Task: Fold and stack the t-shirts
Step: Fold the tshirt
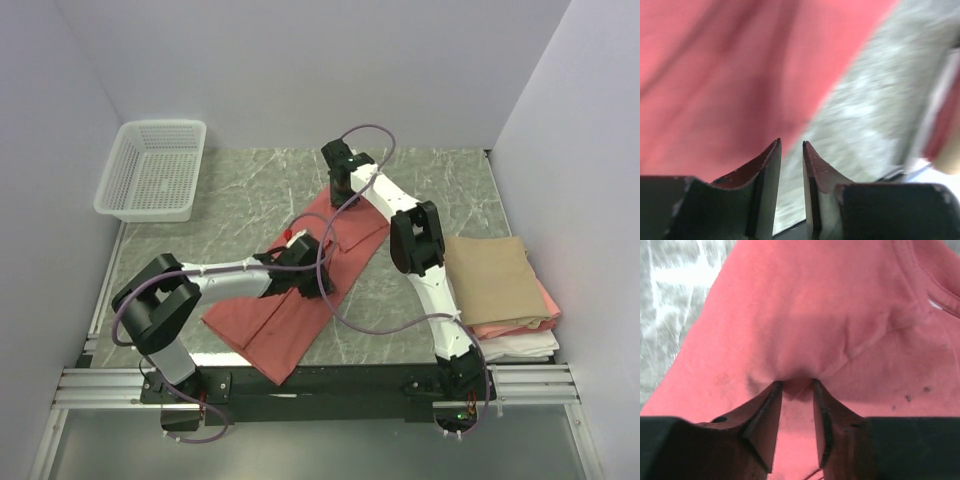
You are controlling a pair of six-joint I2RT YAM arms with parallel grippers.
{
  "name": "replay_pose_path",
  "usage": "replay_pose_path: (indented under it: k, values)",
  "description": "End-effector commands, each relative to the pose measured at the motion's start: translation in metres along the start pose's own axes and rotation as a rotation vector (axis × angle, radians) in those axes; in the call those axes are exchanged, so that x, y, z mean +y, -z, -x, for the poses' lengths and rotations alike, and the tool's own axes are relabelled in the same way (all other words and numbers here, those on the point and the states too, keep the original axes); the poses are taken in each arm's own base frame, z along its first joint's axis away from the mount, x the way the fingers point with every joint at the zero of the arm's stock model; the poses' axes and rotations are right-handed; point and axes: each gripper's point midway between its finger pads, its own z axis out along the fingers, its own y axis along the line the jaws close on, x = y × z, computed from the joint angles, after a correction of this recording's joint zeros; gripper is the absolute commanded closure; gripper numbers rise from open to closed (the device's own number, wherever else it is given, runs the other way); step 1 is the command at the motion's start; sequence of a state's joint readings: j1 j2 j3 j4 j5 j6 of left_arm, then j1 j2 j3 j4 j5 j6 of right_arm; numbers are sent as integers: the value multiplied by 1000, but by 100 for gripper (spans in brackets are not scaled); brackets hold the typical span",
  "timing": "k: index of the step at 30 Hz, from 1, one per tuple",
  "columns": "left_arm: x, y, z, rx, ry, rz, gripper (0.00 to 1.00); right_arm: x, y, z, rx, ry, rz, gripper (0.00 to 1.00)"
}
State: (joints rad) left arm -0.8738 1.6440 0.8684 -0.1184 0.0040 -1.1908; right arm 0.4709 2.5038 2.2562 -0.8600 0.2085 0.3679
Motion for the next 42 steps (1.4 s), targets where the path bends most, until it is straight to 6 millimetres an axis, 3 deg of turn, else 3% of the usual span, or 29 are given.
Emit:
replay_pose_path:
  k: [1, 2, 4, 5, 6, 8, 9, 12, 13, 15, 16, 17, 23, 27, 33, 41, 42]
  values:
    - [-54, 13, 26, -54, -33, -112, 69, -12, 15, 41, -83, -15, 38, 60]
    - [-50, 16, 28, -55, -53, -100, 69, -16, 32, 55, -114, -44, 68, 59]
    - [-44, 26, 38, -94, -69, -87, 67, -20, 48, 65, -146, -83, 90, 54]
    - [-32, 27, 41, -96, -70, -58, 67, -26, 57, 70, -159, -109, 100, 52]
    - [-25, 29, 43, -96, -84, -46, 66, -27, 82, 80, -195, -132, 135, 52]
    - [-5, 34, 53, -131, -138, 30, 66, -36, 90, 74, -182, -188, 143, 51]
    - [12, 37, 51, -126, -170, 96, 66, -38, 106, 77, -199, -210, 159, 51]
    - [51, 50, 60, -191, -225, 242, 66, -45, 110, 54, -142, -257, 145, 51]
    - [60, 52, 62, -204, -232, 270, 66, -47, 102, 37, -103, -260, 132, 51]
    - [79, 61, 65, -238, -238, 329, 66, -49, 108, 32, -119, -292, 141, 52]
    - [84, 63, 66, -245, -241, 342, 66, -52, 97, 12, -86, -294, 126, 52]
    - [92, 64, 64, -244, -243, 362, 66, -54, 97, 8, -88, -304, 127, 52]
    - [101, 61, 49, -192, -283, 328, 70, -61, 82, -22, -40, -325, 97, 53]
    - [96, 62, 42, -183, -292, 256, 69, -65, 68, -23, -24, -323, 66, 53]
    - [105, 54, 32, -130, -323, 289, 69, -76, 42, -27, 29, -312, 8, 53]
    - [110, 39, 3, -43, -353, 303, 72, -87, 9, -35, 98, -282, -38, 53]
    - [113, 34, -2, -26, -353, 314, 72, -87, 9, -27, 87, -281, -36, 53]
